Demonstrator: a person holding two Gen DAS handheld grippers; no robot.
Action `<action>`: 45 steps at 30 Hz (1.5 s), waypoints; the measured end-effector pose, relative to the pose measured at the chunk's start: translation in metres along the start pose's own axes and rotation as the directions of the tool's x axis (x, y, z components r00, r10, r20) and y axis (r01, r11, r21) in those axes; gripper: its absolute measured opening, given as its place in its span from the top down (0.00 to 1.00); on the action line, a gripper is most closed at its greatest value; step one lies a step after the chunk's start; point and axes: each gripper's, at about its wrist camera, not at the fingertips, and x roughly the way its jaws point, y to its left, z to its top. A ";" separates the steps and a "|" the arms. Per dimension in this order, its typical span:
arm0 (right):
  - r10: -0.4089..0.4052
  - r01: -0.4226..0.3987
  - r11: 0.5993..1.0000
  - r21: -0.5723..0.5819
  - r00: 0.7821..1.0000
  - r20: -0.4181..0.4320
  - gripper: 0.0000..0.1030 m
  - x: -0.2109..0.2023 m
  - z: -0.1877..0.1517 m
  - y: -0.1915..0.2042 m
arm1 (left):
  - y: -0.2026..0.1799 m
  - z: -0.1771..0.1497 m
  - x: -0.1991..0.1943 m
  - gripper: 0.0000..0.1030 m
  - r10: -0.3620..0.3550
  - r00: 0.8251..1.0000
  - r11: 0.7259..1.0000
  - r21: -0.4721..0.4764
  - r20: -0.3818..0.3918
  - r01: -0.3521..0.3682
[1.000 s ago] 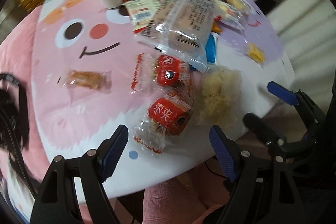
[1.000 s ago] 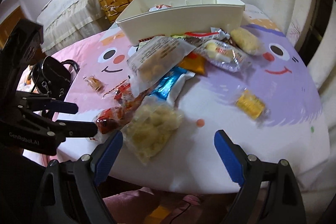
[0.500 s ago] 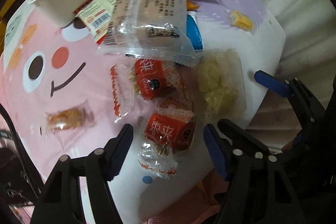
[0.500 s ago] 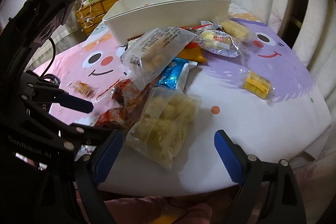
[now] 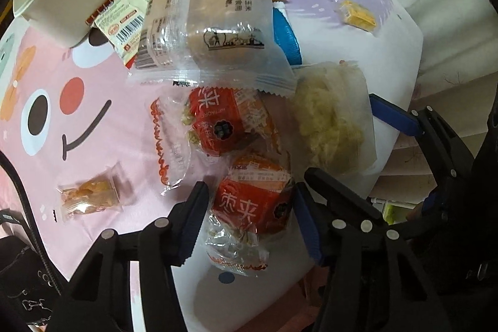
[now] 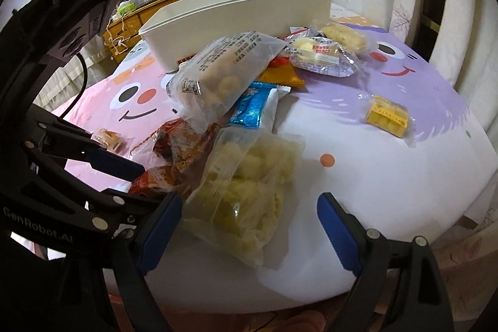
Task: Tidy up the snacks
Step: 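Grasp the clear bag of yellow puffs with the right gripper while the left grasps a red-wrapped date snack, then carry both snacks over the white tray and open both grippers to drop them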
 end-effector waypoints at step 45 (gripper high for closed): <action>0.164 -0.188 0.950 -0.250 0.980 -0.112 0.58 -0.050 0.113 0.018 | 0.085 -0.038 -0.156 0.53 -0.047 0.968 0.975 -0.199 0.247 0.098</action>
